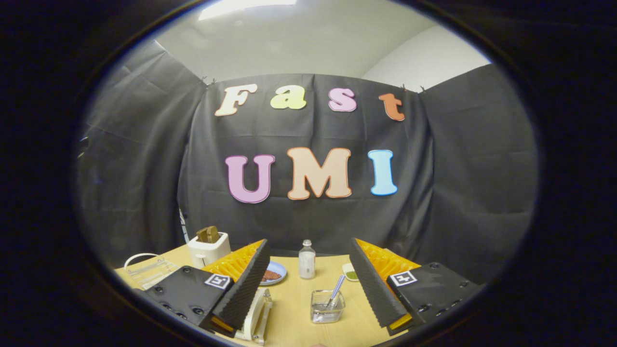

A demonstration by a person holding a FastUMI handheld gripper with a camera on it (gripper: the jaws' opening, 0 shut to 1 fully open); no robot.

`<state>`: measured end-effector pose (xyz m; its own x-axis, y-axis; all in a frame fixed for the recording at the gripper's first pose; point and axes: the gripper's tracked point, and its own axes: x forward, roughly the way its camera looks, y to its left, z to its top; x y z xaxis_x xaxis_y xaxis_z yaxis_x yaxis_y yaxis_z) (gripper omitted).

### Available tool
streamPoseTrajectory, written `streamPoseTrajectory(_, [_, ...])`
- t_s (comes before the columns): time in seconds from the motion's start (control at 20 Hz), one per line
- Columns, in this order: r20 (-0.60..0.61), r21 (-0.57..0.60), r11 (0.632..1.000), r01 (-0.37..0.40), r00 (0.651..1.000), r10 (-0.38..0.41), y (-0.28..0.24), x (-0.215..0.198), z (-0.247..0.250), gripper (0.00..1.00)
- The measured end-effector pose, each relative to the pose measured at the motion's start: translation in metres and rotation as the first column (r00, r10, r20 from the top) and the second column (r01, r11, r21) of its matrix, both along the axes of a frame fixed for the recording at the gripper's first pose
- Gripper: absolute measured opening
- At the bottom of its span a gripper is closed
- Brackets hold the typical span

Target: Take the plate from the dish rack, then take the spoon from the basket and place it into the plate.

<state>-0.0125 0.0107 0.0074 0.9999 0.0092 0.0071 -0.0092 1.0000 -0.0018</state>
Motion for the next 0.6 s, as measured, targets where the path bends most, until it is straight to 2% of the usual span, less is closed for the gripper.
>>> streamPoseTrajectory(0.4, [-0.006, -0.006, 1.000, -0.012, 1.000, 0.012, 0.001, 0.000, 0.002, 1.00])
streamPoseTrajectory(0.6, [-0.010, -0.050, 0.999, -0.016, 1.000, 0.016, 0.015, -0.001, 0.009, 1.00])
